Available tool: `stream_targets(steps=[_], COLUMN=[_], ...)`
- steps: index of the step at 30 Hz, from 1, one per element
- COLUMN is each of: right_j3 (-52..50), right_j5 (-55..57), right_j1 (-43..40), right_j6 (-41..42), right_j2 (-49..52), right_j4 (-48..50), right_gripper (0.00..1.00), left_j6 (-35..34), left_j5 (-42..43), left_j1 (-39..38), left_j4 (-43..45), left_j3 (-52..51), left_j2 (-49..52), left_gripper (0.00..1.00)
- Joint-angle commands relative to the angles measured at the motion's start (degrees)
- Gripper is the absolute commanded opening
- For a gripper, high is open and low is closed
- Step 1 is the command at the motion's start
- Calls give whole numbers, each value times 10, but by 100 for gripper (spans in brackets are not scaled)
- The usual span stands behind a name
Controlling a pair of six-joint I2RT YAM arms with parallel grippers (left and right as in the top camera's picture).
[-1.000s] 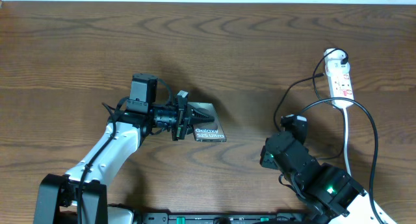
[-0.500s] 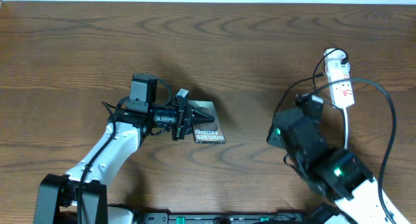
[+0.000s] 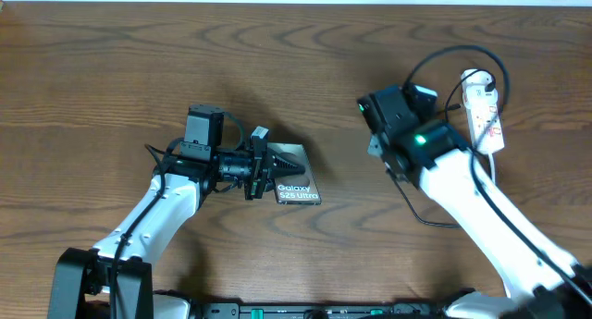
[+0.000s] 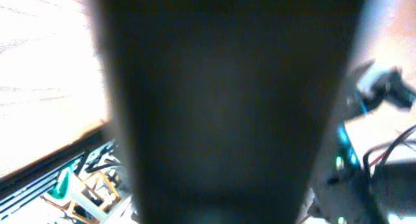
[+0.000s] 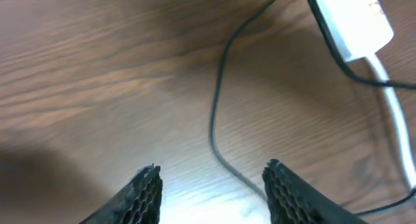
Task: Plug charger to phone and switch on socket
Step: 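Grasp the black USB-C cable near its plug with the right gripper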
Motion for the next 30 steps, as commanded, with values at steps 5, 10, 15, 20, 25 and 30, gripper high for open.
stream_targets(steps=[5, 10, 15, 20, 25, 30], right_j3=[40, 42, 42, 42, 42, 42], right_j5=[123, 137, 137, 115, 61, 60], right_j1=[-22, -65, -117, -149, -166, -166], right_j6=[-11, -12, -11, -12, -11, -11], right_j2=[111, 178, 234, 265, 290, 318], right_j4=[40, 90, 132, 164, 208, 250], right_gripper=[58, 66, 80, 82, 89, 85], left_j6=[10, 10, 10, 10, 10, 10], left_j5=[5, 3, 3, 3, 3, 3], left_j1=[2, 2, 2, 2, 2, 2], left_j4=[4, 4, 4, 4, 4, 4], left_j3=[5, 5, 5, 5, 5, 5], left_j2=[-3, -3, -3, -3, -3, -3], left_gripper=[7, 7, 7, 7, 7, 7])
